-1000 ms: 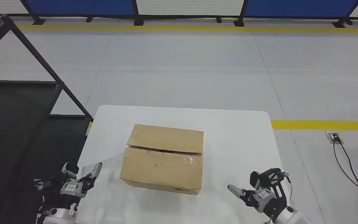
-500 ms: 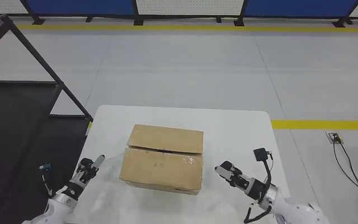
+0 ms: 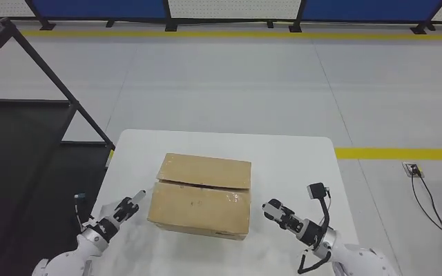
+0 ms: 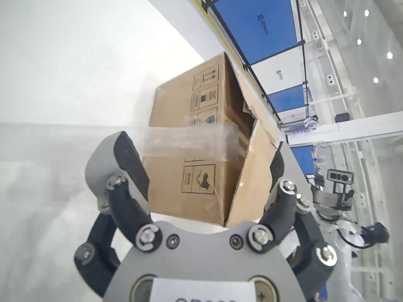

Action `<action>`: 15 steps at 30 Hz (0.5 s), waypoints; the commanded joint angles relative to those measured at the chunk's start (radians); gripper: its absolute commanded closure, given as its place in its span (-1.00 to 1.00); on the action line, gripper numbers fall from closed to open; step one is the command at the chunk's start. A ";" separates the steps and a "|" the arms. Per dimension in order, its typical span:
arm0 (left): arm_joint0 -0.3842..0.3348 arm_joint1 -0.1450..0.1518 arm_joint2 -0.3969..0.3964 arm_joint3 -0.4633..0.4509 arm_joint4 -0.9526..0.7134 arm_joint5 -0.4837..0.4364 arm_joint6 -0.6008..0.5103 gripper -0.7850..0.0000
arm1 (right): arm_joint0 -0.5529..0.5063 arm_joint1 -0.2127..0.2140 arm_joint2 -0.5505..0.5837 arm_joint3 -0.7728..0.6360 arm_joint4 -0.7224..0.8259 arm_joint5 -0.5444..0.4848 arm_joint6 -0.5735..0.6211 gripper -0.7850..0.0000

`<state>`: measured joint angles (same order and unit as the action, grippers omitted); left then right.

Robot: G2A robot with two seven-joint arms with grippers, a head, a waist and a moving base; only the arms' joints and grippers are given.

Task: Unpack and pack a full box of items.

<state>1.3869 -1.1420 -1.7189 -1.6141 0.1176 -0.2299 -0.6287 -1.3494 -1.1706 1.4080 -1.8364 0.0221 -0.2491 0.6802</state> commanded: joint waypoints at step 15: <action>0.005 0.008 0.029 -0.004 0.030 -0.044 0.037 -1.00 | 0.050 0.001 -0.039 0.069 0.056 -0.033 0.033 -1.00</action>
<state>1.3858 -1.1347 -1.6857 -1.6131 0.1436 -0.2735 -0.6065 -1.3014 -1.1698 1.3684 -1.7681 0.0770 -0.2830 0.7116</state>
